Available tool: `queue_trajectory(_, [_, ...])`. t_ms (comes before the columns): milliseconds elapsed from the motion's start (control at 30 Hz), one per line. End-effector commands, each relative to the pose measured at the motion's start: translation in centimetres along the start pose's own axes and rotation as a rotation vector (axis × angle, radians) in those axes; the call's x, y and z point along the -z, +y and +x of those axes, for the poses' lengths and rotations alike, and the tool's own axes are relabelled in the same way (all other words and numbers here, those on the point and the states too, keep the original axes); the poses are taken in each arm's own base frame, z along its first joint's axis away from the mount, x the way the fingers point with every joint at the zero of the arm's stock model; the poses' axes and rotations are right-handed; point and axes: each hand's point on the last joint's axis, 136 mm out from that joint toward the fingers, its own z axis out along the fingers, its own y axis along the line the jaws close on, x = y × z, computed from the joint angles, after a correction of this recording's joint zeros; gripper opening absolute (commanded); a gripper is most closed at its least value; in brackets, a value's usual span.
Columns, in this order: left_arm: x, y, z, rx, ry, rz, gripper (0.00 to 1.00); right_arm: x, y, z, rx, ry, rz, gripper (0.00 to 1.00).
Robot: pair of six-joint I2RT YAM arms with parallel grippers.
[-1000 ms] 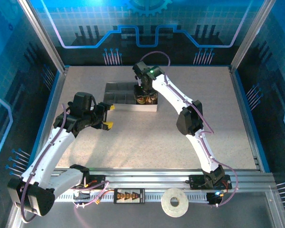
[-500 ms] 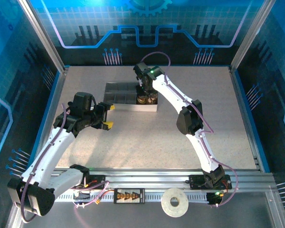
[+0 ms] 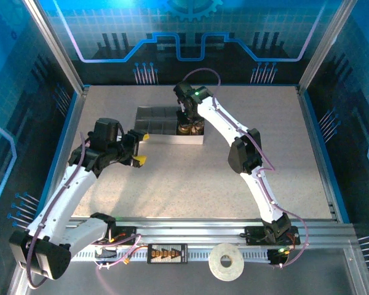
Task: Roll the socks
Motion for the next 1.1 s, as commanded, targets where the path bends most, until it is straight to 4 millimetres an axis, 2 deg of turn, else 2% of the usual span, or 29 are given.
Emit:
queue_trajectory(0, [2.8, -2.7, 0.2, -0.143, -0.053, 0.081, 0.73, -0.4, -0.6, 1.8, 0.015, 0.061, 0.045, 0.26])
queue_trajectory(33, [3.4, -3.0, 0.1, -0.170, -0.068, 0.082, 0.73, 0.9, -0.5, 1.2, 0.015, 0.030, 0.041, 0.33])
queue_trajectory(133, [4.8, -3.4, 0.0, -0.219, -0.101, 0.086, 0.73, 5.0, -0.4, -0.3, -0.002, -0.069, 0.029, 0.47])
queue_trajectory(167, [5.2, -3.4, -0.2, -0.233, -0.113, 0.084, 0.74, 5.9, -0.5, -0.6, -0.009, -0.089, 0.035, 0.50])
queue_trajectory(200, [5.7, -3.4, -0.3, -0.249, -0.124, 0.079, 0.74, 8.4, -0.6, -1.2, -0.022, -0.142, 0.028, 0.54])
queue_trajectory(367, [8.0, -3.0, -1.0, -0.338, -0.195, 0.039, 0.79, 16.4, -2.3, -1.6, -0.060, -0.330, 0.065, 0.73])
queue_trajectory(400, [8.5, -2.9, -1.3, -0.354, -0.209, 0.035, 0.80, 18.2, -3.0, -1.3, -0.070, -0.382, 0.073, 0.82])
queue_trajectory(433, [9.0, -2.7, -1.6, -0.368, -0.228, 0.025, 0.82, 20.1, -3.8, -0.9, -0.075, -0.435, 0.075, 1.00])
queue_trajectory(500, [9.9, -2.2, -2.2, -0.399, -0.264, 0.006, 0.99, 22.6, -5.7, 0.5, -0.094, -0.517, 0.083, 1.00])
queue_trajectory(533, [10.3, -2.0, -2.5, -0.429, -0.282, -0.001, 0.99, 24.2, -6.9, 1.7, -0.102, -0.568, 0.078, 1.00])
queue_trajectory(600, [11.2, -1.4, -3.3, -0.480, -0.344, -0.040, 0.99, 26.1, -9.0, 4.6, -0.105, -0.655, 0.083, 1.00])
queue_trajectory(700, [12.3, 0.7, -5.4, -0.541, -0.463, -0.154, 0.99, 26.7, -11.9, 10.1, -0.071, -0.732, 0.142, 1.00])
queue_trajectory(767, [13.4, 3.6, -8.1, -0.505, -0.602, -0.309, 0.99, 25.2, -15.1, 13.6, -0.115, -0.740, 0.280, 1.00])
queue_trajectory(800, [14.5, 5.8, -9.9, -0.450, -0.707, -0.422, 0.99, 24.1, -17.1, 15.6, -0.186, -0.728, 0.366, 1.00])
queue_trajectory(833, [15.2, 7.4, -11.3, -0.444, -0.787, -0.509, 0.99, 23.4, -18.5, 17.0, -0.197, -0.744, 0.431, 1.00])
queue_trajectory(867, [15.0, 8.0, -12.2, -0.496, -0.819, -0.555, 0.99, 22.0, -19.1, 18.0, -0.167, -0.748, 0.458, 1.00])
queue_trajectory(900, [14.2, 8.4, -13.1, -0.570, -0.832, -0.584, 0.99, 21.0, -19.5, 18.6, -0.139, -0.783, 0.476, 1.00])
queue_trajectory(967, [11.2, 8.1, -14.2, -0.763, -0.810, -0.575, 0.99, 19.5, -20.1, 19.3, -0.107, -0.840, 0.513, 1.00])
queue_trajectory(1067, [7.6, 8.6, -16.0, -0.899, -0.822, -0.562, 0.99, 15.6, -20.0, 18.7, -0.023, -0.808, 0.501, 1.00])
